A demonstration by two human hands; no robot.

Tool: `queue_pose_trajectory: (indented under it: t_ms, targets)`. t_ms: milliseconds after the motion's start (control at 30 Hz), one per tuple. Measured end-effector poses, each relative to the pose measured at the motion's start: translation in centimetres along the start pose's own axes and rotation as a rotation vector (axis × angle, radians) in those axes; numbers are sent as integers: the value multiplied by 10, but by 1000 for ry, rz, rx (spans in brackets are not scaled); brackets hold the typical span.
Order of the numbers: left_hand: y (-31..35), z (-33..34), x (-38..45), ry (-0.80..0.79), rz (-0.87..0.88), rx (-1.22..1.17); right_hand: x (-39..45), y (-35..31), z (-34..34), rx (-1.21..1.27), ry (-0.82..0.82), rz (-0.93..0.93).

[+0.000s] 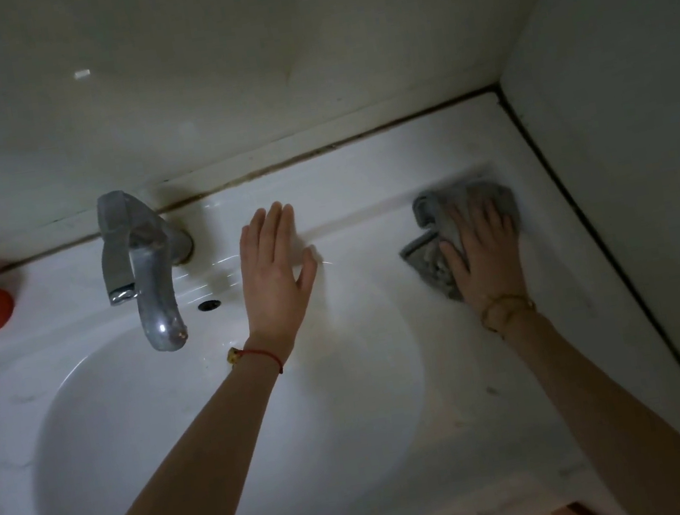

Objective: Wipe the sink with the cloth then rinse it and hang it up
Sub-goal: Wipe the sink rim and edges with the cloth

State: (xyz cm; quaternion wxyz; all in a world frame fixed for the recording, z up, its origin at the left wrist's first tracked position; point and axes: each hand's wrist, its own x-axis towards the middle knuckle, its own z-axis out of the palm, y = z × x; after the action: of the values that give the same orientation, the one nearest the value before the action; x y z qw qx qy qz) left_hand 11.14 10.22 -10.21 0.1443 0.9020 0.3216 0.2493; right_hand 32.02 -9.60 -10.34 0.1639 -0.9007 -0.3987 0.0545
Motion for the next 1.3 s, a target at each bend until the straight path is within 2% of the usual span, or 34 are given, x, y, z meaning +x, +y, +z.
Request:
queue_pose_trajectory:
  t_ms: [100,200,300,433,567,767,933,1067,1200,1300]
  targets:
    - [7,-5,0,-19,16,28,-53,7,-4,60,-97,-177]
    - [32,-6,-9,-63,114,-27,-89,23,-15,99,-197,-274]
    - [69,5,-16,-157,294,-155,-98,39,-52,118,-42,-210]
    - [106,32,-21,-326,460,-208,-52,44,-83,68,169,-102]
    - [119,52,-28,-421,439,-156,-29,69,-55,-141,37,-105]
    - [117,59,-31,-416,406,-178,-119,97,-73,-173,17,-170]
    - [117,61,-32,-392,396,-173,-61,90,-66,-141,-32,-190]
    - [116,61,-31,-398,406,-160,-44,86,-62,-126,-25,-125]
    - [113,64,-32,-402,411,-174,-127,87,-74,-87,-5,-37]
    - [113,65,-34,-391,415,-162,-191,73,-81,3,59,180]
